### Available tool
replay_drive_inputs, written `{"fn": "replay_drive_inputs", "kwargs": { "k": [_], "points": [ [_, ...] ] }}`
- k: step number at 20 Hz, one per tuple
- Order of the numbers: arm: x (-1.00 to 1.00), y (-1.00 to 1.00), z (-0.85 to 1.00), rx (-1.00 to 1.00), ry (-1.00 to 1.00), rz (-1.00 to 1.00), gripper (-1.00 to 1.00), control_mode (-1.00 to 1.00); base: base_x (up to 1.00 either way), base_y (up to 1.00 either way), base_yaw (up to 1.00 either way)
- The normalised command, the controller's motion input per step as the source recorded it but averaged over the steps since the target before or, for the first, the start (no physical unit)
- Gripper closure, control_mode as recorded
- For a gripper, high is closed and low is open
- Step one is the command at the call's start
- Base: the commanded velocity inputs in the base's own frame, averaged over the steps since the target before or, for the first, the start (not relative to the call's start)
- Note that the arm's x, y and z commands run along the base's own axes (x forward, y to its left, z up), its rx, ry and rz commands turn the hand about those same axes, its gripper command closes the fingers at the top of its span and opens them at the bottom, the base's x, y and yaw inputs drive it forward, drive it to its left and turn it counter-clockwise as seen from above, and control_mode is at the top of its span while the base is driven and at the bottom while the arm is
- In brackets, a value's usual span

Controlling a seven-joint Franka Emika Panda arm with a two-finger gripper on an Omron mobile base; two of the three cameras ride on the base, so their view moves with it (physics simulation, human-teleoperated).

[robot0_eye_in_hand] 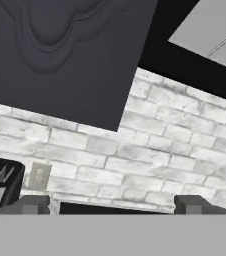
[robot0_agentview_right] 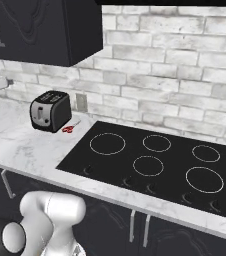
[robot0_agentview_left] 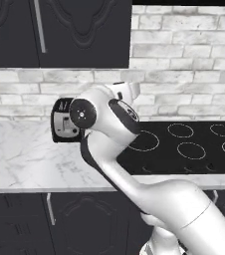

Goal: Close all open cabinet doors.

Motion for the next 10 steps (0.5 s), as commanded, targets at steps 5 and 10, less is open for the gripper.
{"fn": "replay_drive_inputs", "kwargs": {
  "k": [5,10],
  "points": [
    [-0.78,-1.0,-0.46,0.32,0.0,0.14,-1.0,-1.0,0.0,0.0,0.0],
    [-0.53,-0.86,-0.49,0.31,0.02,0.22,-1.0,-1.0,0.0,0.0,0.0]
  ]
}}
